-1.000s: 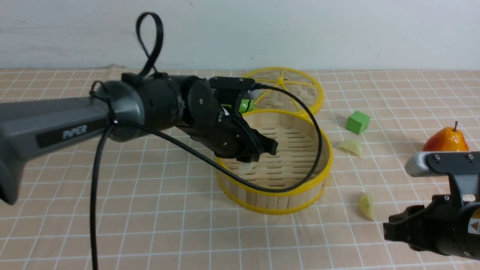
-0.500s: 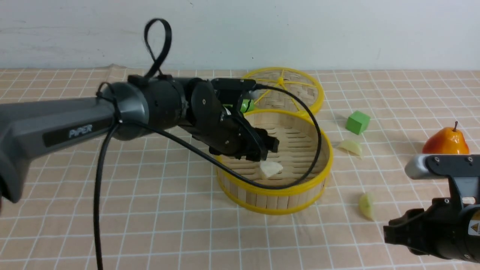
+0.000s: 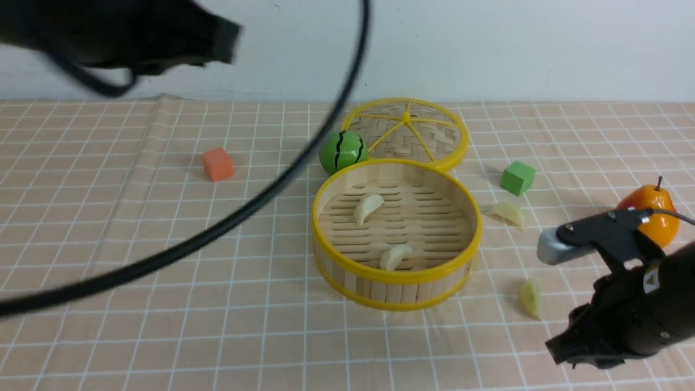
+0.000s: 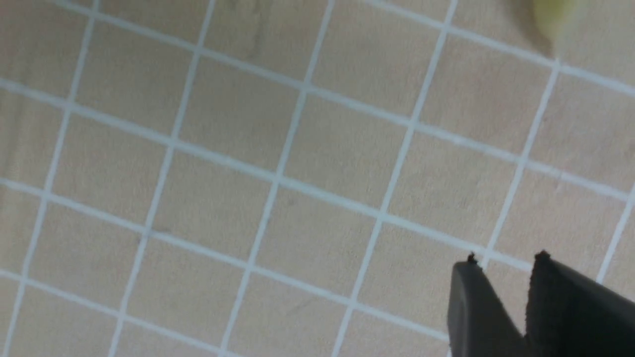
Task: Put the dumplings into the steamer on the table with the brown tablecloth.
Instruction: 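Reach for and grasp a dumpling lying on the table beside the steamer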
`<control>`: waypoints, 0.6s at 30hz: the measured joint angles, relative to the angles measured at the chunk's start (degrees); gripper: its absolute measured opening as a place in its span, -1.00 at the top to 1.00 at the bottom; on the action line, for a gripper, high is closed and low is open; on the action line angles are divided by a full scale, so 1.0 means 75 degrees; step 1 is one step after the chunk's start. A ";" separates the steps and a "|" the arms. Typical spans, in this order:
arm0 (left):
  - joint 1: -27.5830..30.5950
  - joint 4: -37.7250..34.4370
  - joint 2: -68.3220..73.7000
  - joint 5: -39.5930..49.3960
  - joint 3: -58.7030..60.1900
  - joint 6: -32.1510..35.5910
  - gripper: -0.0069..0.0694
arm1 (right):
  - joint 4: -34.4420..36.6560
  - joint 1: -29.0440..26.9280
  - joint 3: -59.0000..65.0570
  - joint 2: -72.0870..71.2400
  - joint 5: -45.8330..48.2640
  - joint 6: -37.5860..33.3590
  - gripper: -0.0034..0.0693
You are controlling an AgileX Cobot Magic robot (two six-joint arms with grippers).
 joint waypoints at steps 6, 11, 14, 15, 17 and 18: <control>0.0000 0.1992 -0.3209 0.0083 0.2977 -0.2434 0.86 | -0.0248 -0.0335 -0.1615 0.1080 -0.0014 0.0111 0.25; 0.0000 0.2519 -0.5285 -0.0365 0.5197 -0.4160 0.86 | -0.0347 -0.0926 -0.3092 0.2419 -0.0153 0.0099 -0.02; 0.0000 0.2519 -0.5974 -0.0368 0.6096 -0.4594 0.86 | -0.0405 -0.1141 -0.4116 0.3356 -0.0145 -0.0040 -0.14; 0.0000 0.2519 -0.6123 -0.0350 0.6352 -0.4617 0.86 | -0.0449 -0.1169 -0.4415 0.3627 -0.0145 -0.0127 -0.15; 0.0000 0.2574 -0.6270 -0.0314 0.6776 -0.4597 0.86 | -0.0585 -0.1191 -0.5081 0.4231 -0.0145 -0.0323 -0.17; 0.0000 0.2608 -0.6289 -0.0306 0.7005 -0.4532 0.86 | -0.0636 -0.1191 -0.5504 0.4609 -0.0145 -0.0431 -0.18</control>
